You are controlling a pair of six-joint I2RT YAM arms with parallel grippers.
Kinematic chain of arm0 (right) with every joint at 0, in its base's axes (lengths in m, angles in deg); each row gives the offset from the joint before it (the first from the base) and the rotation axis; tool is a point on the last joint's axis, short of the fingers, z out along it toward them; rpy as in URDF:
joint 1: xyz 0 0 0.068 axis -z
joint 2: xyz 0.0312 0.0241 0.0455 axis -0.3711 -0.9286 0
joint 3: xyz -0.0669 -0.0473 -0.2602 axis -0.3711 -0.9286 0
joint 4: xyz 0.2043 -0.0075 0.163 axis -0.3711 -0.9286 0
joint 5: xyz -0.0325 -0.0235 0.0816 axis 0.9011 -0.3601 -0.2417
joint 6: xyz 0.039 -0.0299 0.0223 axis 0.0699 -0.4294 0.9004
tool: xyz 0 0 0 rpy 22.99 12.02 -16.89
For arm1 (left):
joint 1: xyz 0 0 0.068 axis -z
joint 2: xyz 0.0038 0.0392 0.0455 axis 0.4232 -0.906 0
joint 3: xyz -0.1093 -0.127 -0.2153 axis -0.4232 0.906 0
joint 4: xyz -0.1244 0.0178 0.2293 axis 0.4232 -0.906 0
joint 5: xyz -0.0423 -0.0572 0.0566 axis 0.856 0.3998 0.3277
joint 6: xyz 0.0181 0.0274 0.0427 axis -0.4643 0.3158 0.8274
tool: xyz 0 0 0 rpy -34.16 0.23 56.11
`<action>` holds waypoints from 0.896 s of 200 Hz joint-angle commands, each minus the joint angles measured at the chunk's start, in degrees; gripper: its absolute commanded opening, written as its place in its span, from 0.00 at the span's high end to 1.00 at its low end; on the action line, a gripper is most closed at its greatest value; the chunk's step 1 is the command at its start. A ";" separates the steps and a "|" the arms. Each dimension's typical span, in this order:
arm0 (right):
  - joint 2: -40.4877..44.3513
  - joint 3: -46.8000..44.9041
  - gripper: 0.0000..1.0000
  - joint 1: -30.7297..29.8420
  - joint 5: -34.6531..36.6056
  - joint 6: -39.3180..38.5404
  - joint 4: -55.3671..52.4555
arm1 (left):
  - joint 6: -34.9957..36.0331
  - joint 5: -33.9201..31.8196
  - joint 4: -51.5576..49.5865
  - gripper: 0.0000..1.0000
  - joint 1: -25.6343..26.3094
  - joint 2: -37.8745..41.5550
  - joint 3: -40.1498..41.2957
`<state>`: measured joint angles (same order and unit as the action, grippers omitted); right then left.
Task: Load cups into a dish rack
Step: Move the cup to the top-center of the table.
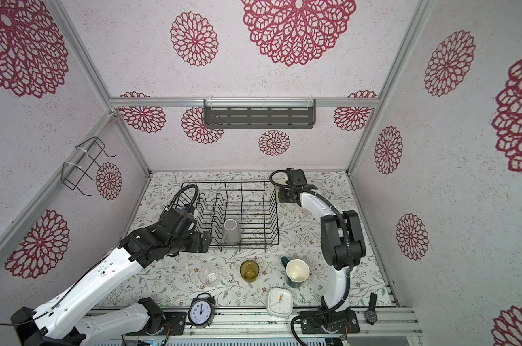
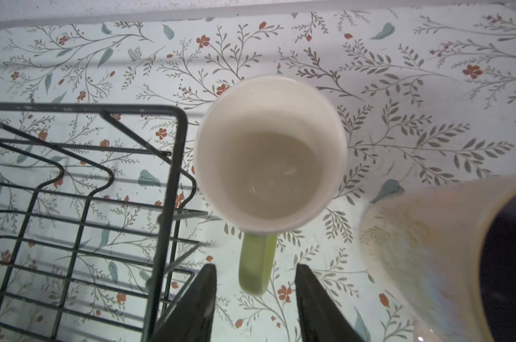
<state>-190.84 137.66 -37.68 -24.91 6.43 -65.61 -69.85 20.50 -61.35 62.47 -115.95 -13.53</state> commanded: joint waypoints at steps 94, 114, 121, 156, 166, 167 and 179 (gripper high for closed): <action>-7.23 7.65 0.61 0.28 2.63 -2.50 -4.30 | -2.40 3.78 6.41 0.05 -0.46 0.02 2.37; -7.98 8.18 0.65 0.27 2.93 -2.85 -4.46 | -2.22 3.66 6.52 0.05 -0.43 -0.21 2.51; -8.37 8.54 0.67 0.30 3.02 -3.02 -5.07 | -2.21 3.71 6.52 0.05 -0.47 -0.35 2.46; -8.08 8.87 0.79 0.35 4.72 -3.09 -7.73 | -1.69 3.64 6.34 0.05 -0.49 -0.84 1.94; -7.43 8.68 0.83 0.28 4.86 -3.00 -8.33 | -1.72 3.53 6.51 0.05 -0.46 -0.80 1.93; -7.41 8.68 0.83 0.31 4.87 -2.99 -8.42 | -1.75 3.53 6.51 0.05 -0.49 -0.78 1.93; -6.34 8.67 0.87 0.30 4.79 -2.60 -10.01 | -1.74 3.46 6.77 0.05 -0.52 -0.84 2.02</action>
<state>-199.50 145.06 -37.64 -21.77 3.61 -71.73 -71.31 24.04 -56.82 62.47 -116.56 -11.87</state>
